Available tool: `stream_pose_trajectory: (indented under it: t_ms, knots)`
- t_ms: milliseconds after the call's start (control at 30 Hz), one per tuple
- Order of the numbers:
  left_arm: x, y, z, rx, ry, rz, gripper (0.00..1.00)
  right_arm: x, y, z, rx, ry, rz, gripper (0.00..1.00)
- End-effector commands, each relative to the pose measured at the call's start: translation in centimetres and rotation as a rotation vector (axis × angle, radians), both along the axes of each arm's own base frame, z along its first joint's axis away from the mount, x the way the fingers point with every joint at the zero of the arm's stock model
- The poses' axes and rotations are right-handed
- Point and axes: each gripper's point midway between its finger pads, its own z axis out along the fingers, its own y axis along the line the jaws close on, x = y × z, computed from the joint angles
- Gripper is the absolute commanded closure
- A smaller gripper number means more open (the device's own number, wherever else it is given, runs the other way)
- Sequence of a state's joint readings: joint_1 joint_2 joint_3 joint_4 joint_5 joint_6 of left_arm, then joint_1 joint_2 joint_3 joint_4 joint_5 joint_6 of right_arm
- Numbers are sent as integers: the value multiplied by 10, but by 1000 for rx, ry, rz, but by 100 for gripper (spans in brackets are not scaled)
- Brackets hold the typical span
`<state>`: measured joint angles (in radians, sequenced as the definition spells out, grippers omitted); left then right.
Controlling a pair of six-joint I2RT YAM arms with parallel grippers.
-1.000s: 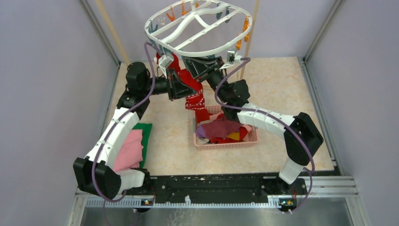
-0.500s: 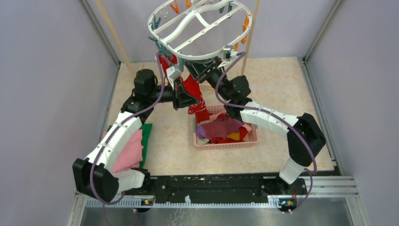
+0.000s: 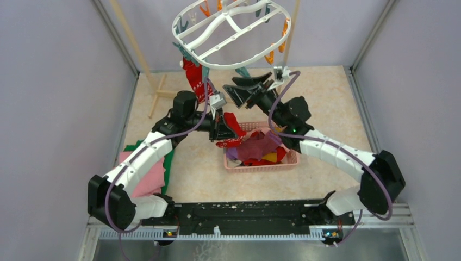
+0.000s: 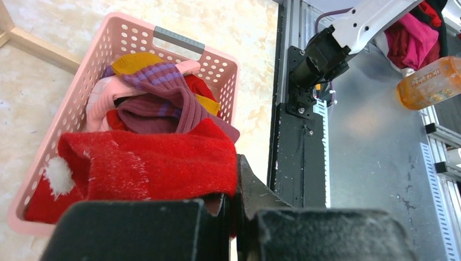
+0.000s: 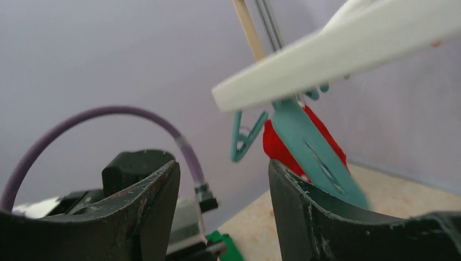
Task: Remove the socks clipped to the hanger
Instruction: Place the sock in the bin.
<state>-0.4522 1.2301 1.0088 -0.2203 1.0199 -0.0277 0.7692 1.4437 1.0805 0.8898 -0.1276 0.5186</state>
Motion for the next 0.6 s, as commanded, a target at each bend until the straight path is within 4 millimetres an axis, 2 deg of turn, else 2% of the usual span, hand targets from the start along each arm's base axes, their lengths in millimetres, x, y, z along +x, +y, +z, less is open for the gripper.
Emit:
stream_pose_trajectory:
  t_ms: [0, 167, 300, 367, 467, 567]
  knots:
    - [3, -13, 4, 8, -82, -45, 100, -31, -22, -23, -81, 8, 20, 39]
    - [-7, -27, -12, 40, -56, -98, 100, -59, -57, -78, -201, 100, -13, 39]
    - [-7, -38, -5, 30, -62, -129, 96, -80, -82, -107, -261, 150, -31, 36]
    - [-9, -43, 3, 18, -68, -157, 95, -95, -86, -120, -291, 143, 10, 33]
    - [-13, -49, 17, -3, -76, -204, 93, -120, -78, -139, -382, 85, 136, 31]
    - [-19, -50, 26, -5, -75, -238, 93, -131, -75, -155, -441, 69, 199, 31]
